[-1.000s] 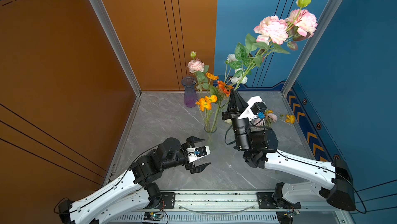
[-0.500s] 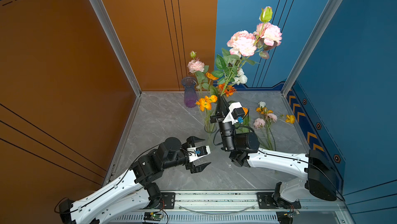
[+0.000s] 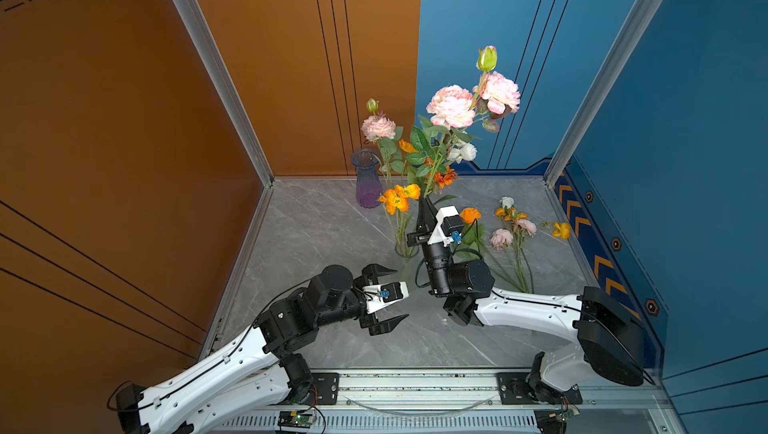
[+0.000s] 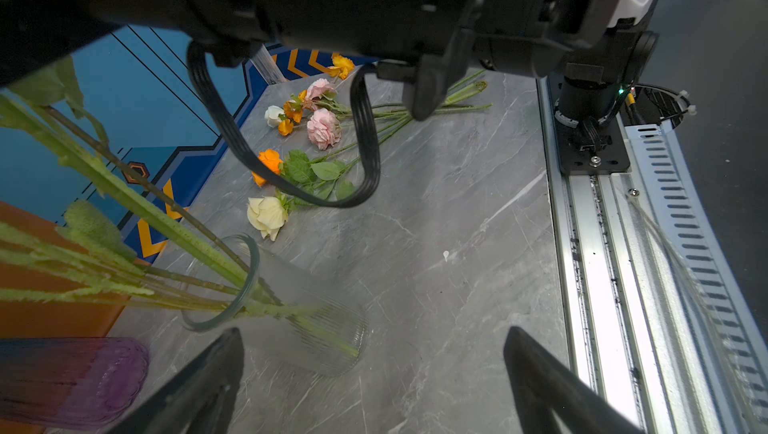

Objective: Arrange the flowers into the vase
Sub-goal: 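Carry the pink roses over the clear vase with the right gripper, then lower the pink rose stems into the clear vase and open the right gripper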

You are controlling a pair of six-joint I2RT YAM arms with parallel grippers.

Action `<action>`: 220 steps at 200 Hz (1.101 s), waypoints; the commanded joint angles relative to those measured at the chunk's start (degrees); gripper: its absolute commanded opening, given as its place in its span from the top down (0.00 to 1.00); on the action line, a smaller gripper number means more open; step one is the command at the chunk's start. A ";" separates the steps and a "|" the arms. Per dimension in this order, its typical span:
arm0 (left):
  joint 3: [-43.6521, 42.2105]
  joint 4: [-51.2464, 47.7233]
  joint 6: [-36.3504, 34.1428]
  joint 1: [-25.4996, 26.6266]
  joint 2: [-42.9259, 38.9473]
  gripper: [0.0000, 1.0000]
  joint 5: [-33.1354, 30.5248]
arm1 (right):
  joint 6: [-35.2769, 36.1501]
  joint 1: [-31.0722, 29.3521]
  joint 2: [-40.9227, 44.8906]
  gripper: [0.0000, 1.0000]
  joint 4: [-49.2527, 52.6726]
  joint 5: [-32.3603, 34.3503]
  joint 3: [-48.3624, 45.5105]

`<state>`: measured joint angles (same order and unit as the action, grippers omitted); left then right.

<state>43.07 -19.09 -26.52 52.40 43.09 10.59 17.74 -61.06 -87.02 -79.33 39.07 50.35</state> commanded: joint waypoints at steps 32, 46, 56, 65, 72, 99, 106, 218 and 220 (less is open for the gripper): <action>1.45 -0.72 0.77 -2.19 0.50 0.02 2.15 | -3.72 -0.10 -1.29 1.00 -1.98 1.14 -3.86; 1.49 -0.86 0.86 -2.70 0.75 0.02 2.48 | -3.63 -0.41 -1.78 1.00 -2.04 1.40 -4.36; 1.62 -0.73 0.99 -3.09 0.92 0.02 2.89 | -3.80 -0.63 -2.15 1.00 -1.97 1.60 -4.62; 1.65 -0.78 1.07 -3.36 1.06 0.02 3.23 | -3.99 -0.72 -2.51 1.00 -2.00 2.03 -4.69; 1.72 -0.76 1.05 -3.63 1.16 0.02 3.45 | -3.95 -0.89 -2.78 0.97 -1.95 2.45 -4.64; 1.90 -0.75 1.29 -4.41 1.36 0.02 4.41 | -3.85 -1.34 -2.82 0.87 -1.99 3.62 -5.32; 1.85 -0.72 1.31 -4.59 1.33 0.02 4.55 | -3.95 -1.46 -2.74 0.85 -1.98 3.82 -5.50; 2.16 -0.37 2.16 -5.91 1.28 0.02 6.90 | 3.22 -6.84 -2.50 0.58 -1.91 9.89 -8.20; 2.16 -0.32 2.17 -5.95 1.29 0.02 6.88 | 3.21 -6.87 -2.46 0.57 -1.89 10.02 -8.30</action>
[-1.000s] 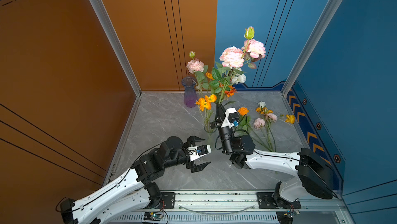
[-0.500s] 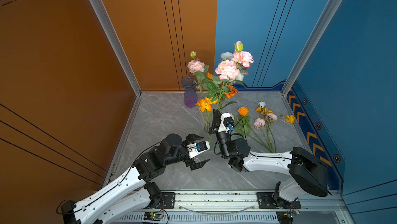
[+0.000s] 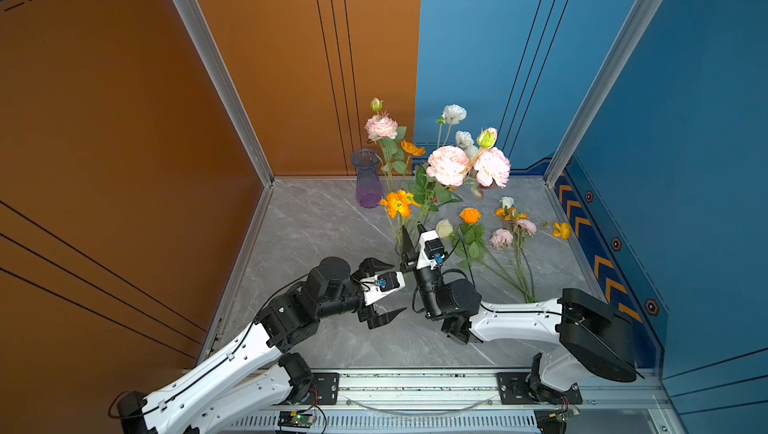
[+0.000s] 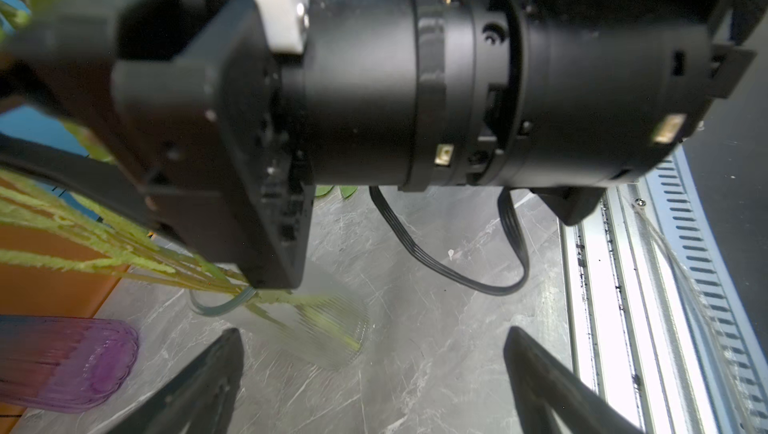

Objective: Arrange the flowers into the vase
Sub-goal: 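Lower the pink rose stems into the clear vase and open the right gripper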

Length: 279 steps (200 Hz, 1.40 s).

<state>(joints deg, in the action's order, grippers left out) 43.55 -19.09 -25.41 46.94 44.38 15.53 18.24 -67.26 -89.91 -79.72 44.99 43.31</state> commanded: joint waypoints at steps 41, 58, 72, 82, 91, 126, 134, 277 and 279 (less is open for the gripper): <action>1.57 -0.24 1.06 -0.61 0.00 0.02 1.96 | 5.91 -2.20 0.45 0.28 -1.53 7.84 -2.79; 1.54 -0.09 1.15 -0.67 0.15 0.02 2.04 | 7.61 -3.08 0.48 0.20 -1.49 9.62 -3.25; 1.61 0.01 1.21 -0.82 0.13 0.02 2.05 | 8.75 -3.72 0.76 0.16 -1.55 10.47 -3.78; 1.52 0.09 1.24 -0.96 0.11 0.02 2.02 | 9.42 -4.16 1.00 0.11 -1.51 11.02 -4.01; 1.50 0.19 1.32 -1.29 0.02 0.02 2.06 | 10.03 -4.44 1.20 0.09 -1.50 11.33 -4.11; 1.15 1.46 2.10 -2.46 -0.33 0.02 3.01 | 13.70 -5.96 1.27 0.00 -0.68 13.53 -3.31; 1.05 1.69 2.22 -3.01 -0.39 0.02 3.22 | 14.10 -6.25 1.44 0.00 0.70 14.28 -3.07; -5.96 17.11 20.50 -5.09 1.55 0.02 -7.69 | -23.81 -5.40 34.47 0.00 66.91 3.67 -14.31; -6.55 17.80 20.91 -5.01 1.42 0.02 -8.10 | -24.02 -5.39 34.83 0.00 67.56 3.38 -14.45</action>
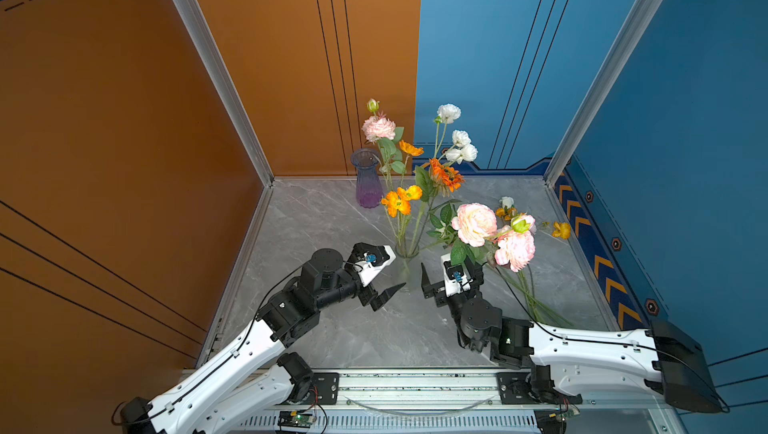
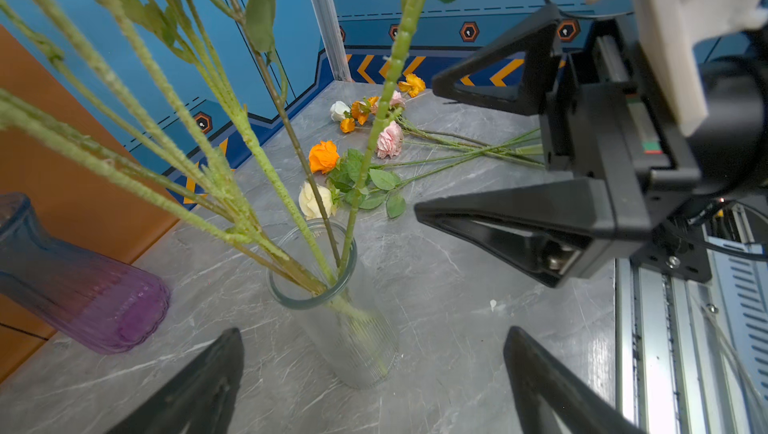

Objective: Arrange the flowers into the vase
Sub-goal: 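Lower the pink rose stems into the clear vase and open the right gripper, then close the left gripper around the clear vase while the right gripper draws back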

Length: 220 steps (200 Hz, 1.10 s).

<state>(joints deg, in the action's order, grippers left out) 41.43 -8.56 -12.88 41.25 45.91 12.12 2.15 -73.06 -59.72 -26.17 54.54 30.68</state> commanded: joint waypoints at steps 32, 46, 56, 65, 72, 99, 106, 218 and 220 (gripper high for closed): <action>-13.28 21.42 10.04 1.63 -0.25 0.02 -9.67 | -11.57 1.38 10.17 0.00 19.49 -10.48 -5.51; -13.57 23.80 9.78 1.57 2.24 0.02 -10.52 | -12.34 2.47 11.93 0.00 18.63 -14.54 -7.89; -13.13 25.13 9.46 1.53 4.54 0.02 -10.05 | -13.05 3.23 12.83 0.00 18.40 -17.00 -8.80; -13.03 27.44 9.41 1.53 6.79 0.02 -9.78 | -13.14 3.53 13.49 0.00 18.11 -18.67 -9.31; -13.12 29.94 9.53 1.50 8.69 0.02 -9.44 | -13.12 3.62 13.97 0.00 17.85 -19.36 -9.55; -13.09 38.30 9.50 1.46 15.07 0.02 -10.00 | -12.74 3.71 15.11 0.00 17.21 -21.14 -9.96; -12.71 39.54 9.53 1.26 16.64 0.02 -9.65 | -12.63 3.73 15.31 0.00 17.29 -21.67 -9.99; -9.11 49.16 7.27 1.25 29.88 0.01 -13.37 | -14.28 4.27 17.18 0.00 16.89 -21.63 -10.73; -9.03 49.14 7.22 1.23 30.08 0.01 -13.42 | -14.28 4.25 17.18 0.00 16.93 -21.66 -10.75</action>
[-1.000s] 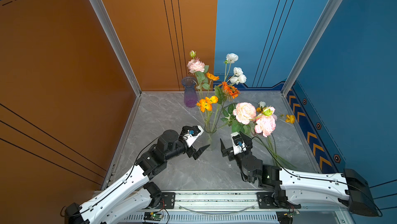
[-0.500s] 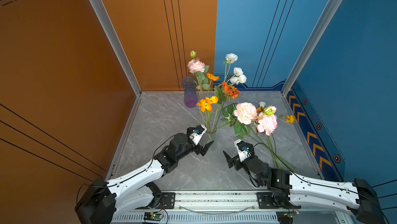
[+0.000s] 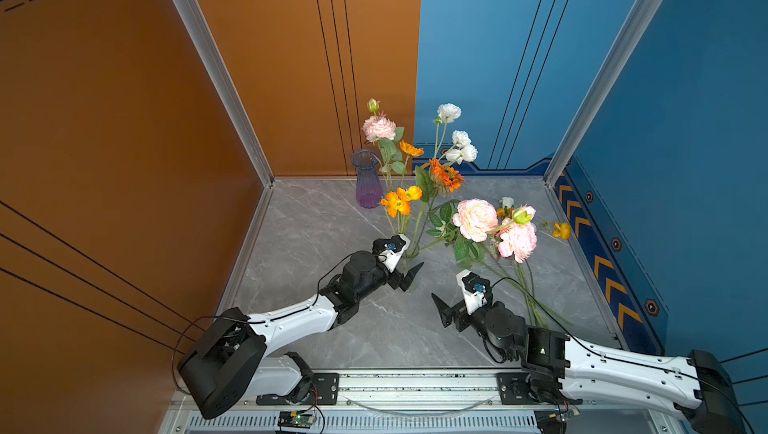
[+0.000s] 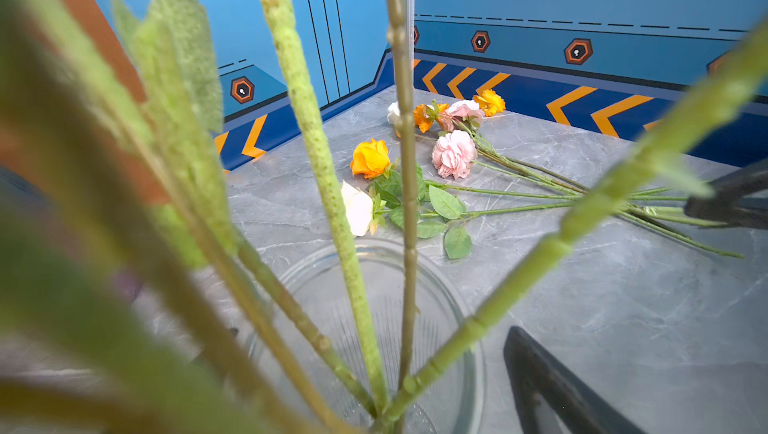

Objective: Arrange the flowers into the vase
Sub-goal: 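Close the left gripper around the clear vase while the right gripper draws back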

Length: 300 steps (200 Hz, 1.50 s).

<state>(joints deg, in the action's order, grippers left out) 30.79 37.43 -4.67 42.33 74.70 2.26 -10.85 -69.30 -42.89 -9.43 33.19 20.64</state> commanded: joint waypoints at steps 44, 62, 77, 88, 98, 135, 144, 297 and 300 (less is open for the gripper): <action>1.91 3.62 -0.96 0.09 2.56 0.02 -2.16 | -1.36 0.74 -0.44 0.00 -1.38 -0.21 -1.11; 1.59 6.22 -0.20 -0.05 3.80 0.04 -1.44 | -1.28 1.07 -1.25 0.00 -2.08 -0.77 -1.01; 1.86 7.47 0.64 -0.22 4.55 0.07 -0.94 | -1.16 1.18 -1.97 0.00 -2.08 -1.32 -0.61; 2.27 7.48 1.14 -0.31 5.13 0.10 -0.48 | -1.02 1.27 -2.28 0.00 -2.12 -1.52 -0.52; 2.44 7.48 1.49 -0.39 5.53 0.12 0.10 | -1.10 1.27 -2.28 0.00 -1.99 -1.55 -0.58; 3.65 7.47 2.58 -0.68 6.78 0.30 1.97 | -0.83 1.96 -1.54 0.00 -2.81 -2.01 -1.34; 3.67 7.48 2.80 -0.69 6.79 0.31 2.54 | -0.52 2.20 -1.24 0.00 -2.52 -2.41 -1.13; 16.25 7.73 2.79 -6.57 7.69 0.68 16.72 | 1.55 7.40 13.75 0.00 9.02 -1.15 1.12; 16.63 7.71 2.79 -6.61 7.86 0.68 16.66 | 1.67 7.53 13.72 0.00 9.20 -1.24 1.34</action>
<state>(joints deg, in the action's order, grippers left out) 42.15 37.78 -1.85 36.58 83.11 16.67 -10.57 -62.50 -30.02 -4.69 30.06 19.90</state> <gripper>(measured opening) 0.695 0.999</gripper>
